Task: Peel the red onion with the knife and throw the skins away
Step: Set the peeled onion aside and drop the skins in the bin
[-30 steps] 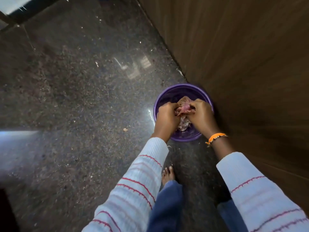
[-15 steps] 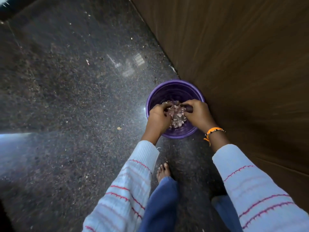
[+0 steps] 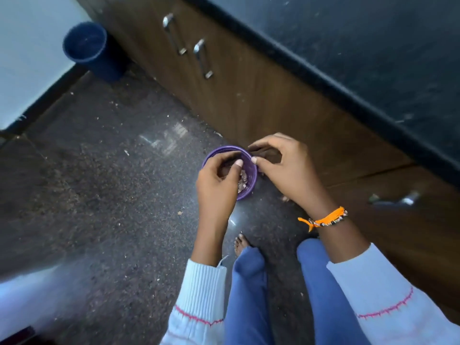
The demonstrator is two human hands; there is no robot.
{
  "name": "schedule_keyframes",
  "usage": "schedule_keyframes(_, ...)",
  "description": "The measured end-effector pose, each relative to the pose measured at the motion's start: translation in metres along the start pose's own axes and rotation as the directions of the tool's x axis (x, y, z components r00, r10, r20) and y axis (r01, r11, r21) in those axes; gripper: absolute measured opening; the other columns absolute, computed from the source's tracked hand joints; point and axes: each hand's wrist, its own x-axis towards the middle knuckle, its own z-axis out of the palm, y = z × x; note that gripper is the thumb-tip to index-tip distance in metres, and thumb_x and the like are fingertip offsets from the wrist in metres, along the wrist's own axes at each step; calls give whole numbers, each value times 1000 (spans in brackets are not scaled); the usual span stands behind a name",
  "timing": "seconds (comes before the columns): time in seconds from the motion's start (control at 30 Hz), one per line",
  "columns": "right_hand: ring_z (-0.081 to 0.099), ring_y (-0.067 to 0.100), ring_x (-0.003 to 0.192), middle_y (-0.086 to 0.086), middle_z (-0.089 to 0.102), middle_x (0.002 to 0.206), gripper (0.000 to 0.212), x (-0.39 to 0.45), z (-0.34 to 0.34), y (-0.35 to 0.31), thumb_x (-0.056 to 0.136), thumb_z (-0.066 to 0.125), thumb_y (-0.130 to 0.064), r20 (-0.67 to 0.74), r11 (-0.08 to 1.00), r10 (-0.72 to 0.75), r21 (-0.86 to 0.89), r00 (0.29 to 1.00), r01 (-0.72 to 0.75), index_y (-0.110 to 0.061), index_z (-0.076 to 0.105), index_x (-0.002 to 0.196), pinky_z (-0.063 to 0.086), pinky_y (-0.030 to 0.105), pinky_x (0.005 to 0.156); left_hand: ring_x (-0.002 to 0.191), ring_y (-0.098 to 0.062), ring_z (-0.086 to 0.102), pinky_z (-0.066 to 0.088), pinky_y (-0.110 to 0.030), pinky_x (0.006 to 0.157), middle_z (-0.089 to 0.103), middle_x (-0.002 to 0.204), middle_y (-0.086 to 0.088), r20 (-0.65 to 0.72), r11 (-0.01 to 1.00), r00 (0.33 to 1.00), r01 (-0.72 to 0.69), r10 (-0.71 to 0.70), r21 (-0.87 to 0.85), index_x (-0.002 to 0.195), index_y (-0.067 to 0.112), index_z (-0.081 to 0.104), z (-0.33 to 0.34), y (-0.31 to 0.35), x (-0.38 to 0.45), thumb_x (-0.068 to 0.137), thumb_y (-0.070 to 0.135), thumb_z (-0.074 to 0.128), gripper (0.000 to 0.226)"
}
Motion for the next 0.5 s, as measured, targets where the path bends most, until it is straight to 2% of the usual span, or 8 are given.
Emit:
schedule_keyframes(0.1,59,7,83,0,67,86,19,-25,-48,-28,71,69,-1,-71,1000,-3,9,997,4,-11,72,87,45,16,76,86,-18,66,54,-42,86,71,95,-8,92,998,994,-61,59,17,98,15,69,15,41,-33,86,10,61,16)
schedule_keyframes(0.17,59,6,84,0,67,86,19,-40,-80,-37,71,70,-1,-116,1000,-3,2,993,3,-11,72,87,44,11,75,81,-13,65,54,-37,82,71,92,-5,151,992,983,-116,108,45,95,19,69,29,63,-52,85,11,61,15)
schedule_keyframes(0.27,62,4,79,-4,65,86,19,-60,-123,-40,73,70,-3,-165,1000,30,-1,986,-30,-13,72,88,46,11,75,88,-15,66,54,-39,83,71,94,0,230,977,959,-190,164,96,92,27,69,54,85,-70,83,18,62,14)
schedule_keyframes(0.4,61,-3,78,-7,62,85,18,-86,-187,-33,74,70,-1,-280,997,79,27,957,-74,-12,71,89,44,6,71,87,-18,67,55,-36,78,71,94,-1,349,960,910,-269,226,81,93,24,70,102,114,-94,85,16,61,14)
schedule_keyframes(0.5,65,6,79,-5,65,87,18,-102,-232,-22,76,69,-2,-361,992,122,58,925,-108,-15,70,88,53,20,75,85,-17,67,54,-36,77,71,93,-1,441,944,857,-325,268,57,91,26,70,144,132,-110,83,18,62,14)
